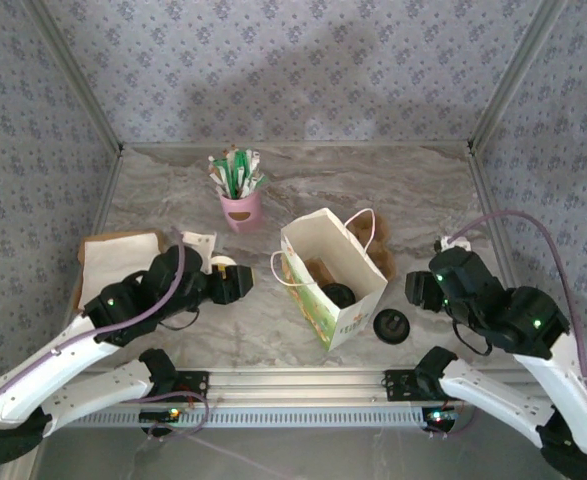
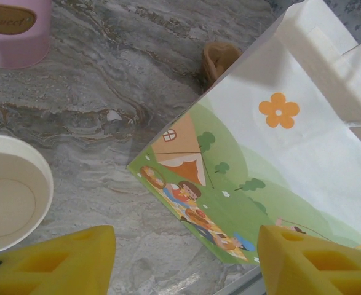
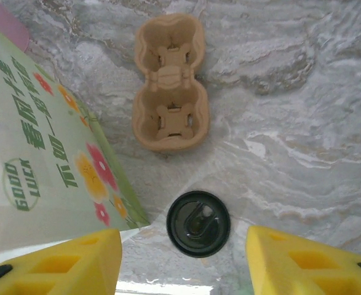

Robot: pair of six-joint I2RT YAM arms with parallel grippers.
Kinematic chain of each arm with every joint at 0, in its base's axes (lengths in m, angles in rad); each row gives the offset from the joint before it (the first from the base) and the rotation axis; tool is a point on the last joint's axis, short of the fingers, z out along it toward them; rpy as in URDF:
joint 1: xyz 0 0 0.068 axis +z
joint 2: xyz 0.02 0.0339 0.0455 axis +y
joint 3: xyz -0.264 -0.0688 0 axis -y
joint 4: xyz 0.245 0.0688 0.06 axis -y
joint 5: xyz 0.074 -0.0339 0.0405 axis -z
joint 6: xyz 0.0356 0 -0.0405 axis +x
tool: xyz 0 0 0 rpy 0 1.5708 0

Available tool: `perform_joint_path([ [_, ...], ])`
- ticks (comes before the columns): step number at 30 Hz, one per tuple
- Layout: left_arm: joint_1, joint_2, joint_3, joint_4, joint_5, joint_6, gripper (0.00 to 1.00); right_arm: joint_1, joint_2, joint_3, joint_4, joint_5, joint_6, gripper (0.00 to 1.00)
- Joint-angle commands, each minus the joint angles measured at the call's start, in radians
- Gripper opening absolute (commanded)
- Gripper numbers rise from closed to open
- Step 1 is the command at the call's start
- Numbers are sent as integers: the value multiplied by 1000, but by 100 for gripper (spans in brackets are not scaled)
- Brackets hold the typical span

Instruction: Pack the takeout coffee

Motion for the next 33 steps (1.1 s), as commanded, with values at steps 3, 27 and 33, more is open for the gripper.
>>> perform_joint_path([
  [3, -2, 14, -34, 64, 30, -13, 57, -146, 6, -113, 87, -289, -67, 52],
  [27, 12, 138, -120, 241, 113, -29, 53, -364, -26, -422, 228, -649, -47, 30],
  [33, 14, 174, -127, 284, 133, -32, 52, -364, -18, -440, 260, -647, -40, 31],
])
